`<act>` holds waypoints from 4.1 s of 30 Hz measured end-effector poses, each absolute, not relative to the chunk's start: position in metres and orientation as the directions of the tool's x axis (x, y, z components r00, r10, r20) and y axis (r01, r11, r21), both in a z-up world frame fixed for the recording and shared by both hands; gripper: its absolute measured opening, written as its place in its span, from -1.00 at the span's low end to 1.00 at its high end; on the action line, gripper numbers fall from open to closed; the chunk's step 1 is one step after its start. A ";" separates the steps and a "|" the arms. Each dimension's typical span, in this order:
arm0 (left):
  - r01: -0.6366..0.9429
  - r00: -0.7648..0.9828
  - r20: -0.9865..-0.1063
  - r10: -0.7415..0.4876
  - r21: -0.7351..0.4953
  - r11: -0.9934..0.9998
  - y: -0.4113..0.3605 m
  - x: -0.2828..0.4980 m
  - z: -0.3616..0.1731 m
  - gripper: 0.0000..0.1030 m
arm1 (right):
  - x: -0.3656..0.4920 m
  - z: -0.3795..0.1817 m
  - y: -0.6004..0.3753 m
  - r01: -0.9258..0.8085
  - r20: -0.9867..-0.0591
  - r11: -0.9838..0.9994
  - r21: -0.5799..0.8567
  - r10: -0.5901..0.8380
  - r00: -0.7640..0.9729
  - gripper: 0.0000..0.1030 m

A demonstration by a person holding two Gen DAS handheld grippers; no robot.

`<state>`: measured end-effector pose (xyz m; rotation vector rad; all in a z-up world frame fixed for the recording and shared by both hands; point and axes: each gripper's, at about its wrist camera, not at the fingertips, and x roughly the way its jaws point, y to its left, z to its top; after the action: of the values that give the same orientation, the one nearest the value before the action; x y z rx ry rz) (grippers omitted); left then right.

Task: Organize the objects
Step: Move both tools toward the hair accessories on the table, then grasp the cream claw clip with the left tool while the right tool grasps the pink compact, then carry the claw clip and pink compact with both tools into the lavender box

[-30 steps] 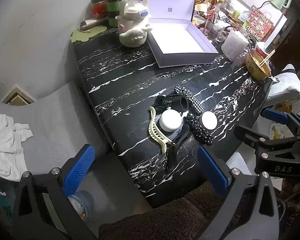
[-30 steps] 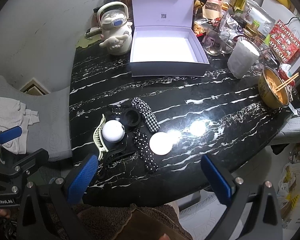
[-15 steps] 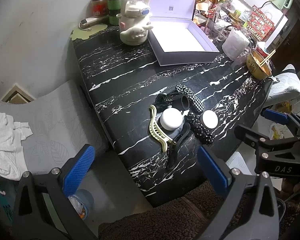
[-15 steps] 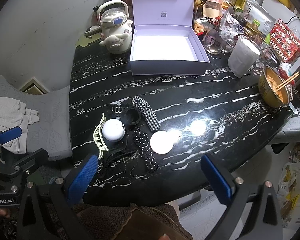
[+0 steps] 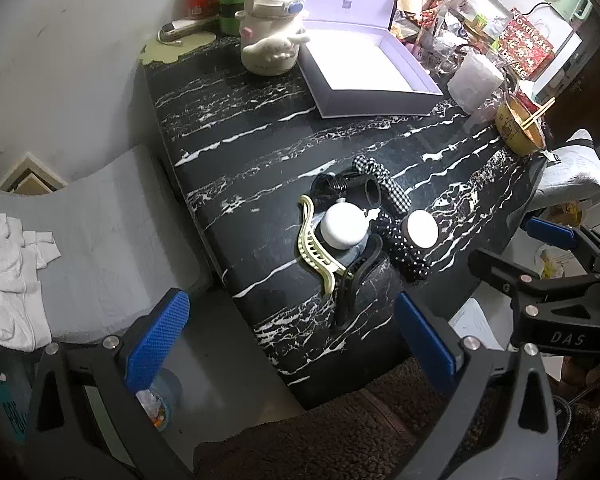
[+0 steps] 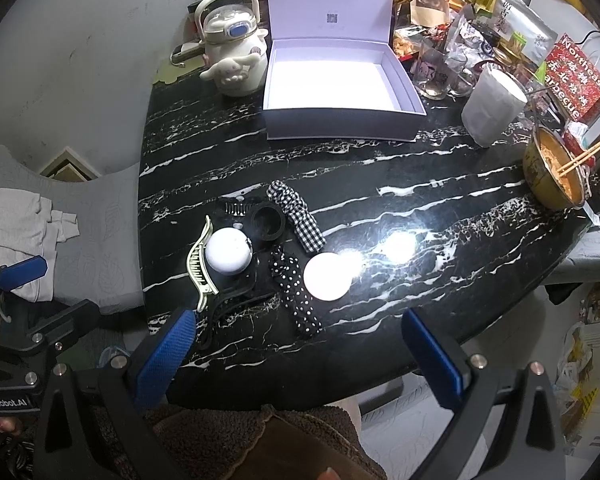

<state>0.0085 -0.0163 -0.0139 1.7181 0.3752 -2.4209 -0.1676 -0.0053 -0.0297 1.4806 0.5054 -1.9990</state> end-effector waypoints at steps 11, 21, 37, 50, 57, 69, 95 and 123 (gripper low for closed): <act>0.308 -0.276 -0.960 0.043 -0.130 -0.942 -0.012 0.011 -0.030 1.00 | -0.166 -0.047 -0.001 0.641 -0.966 -0.765 0.062 -0.209 -0.155 1.00; 0.344 -0.207 -0.974 0.094 -0.163 -0.925 -0.002 0.008 -0.054 1.00 | -0.168 -0.071 0.010 0.603 -0.981 -0.792 0.094 -0.178 -0.081 1.00; 0.468 -0.136 -0.971 0.198 -0.239 -0.851 0.005 -0.010 -0.101 0.96 | -0.186 -0.113 0.023 0.571 -0.991 -0.813 0.111 -0.131 0.006 1.00; 0.621 -0.183 -0.973 0.142 -0.227 -0.750 -0.019 -0.031 -0.110 0.92 | -0.217 -0.127 0.014 0.560 -0.990 -0.820 0.120 -0.137 0.011 1.00; 0.674 -0.163 -0.977 0.140 -0.214 -0.707 -0.027 -0.040 -0.122 0.92 | -0.233 -0.136 0.011 0.545 -0.992 -0.830 0.120 -0.128 0.023 1.00; 0.739 -0.130 -0.980 0.149 -0.196 -0.645 -0.045 -0.059 -0.148 0.88 | -0.258 -0.151 0.003 0.533 -0.990 -0.835 0.137 -0.132 0.047 0.83; 0.902 -0.178 -0.977 0.117 -0.209 -0.379 -0.052 -0.062 -0.169 -0.04 | -0.265 -0.173 -0.043 0.504 -0.981 -0.842 0.192 -0.157 0.113 0.12; 0.956 -0.242 -0.970 -0.037 -0.244 0.165 -0.023 -0.056 -0.149 -0.59 | -0.232 -0.151 -0.006 0.448 -0.974 -0.867 0.217 -0.225 0.035 0.02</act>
<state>-0.0560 -0.0233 -0.1486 0.9439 1.4497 -1.2635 -0.2322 -0.0065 -0.1508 1.8480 0.2245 -1.8843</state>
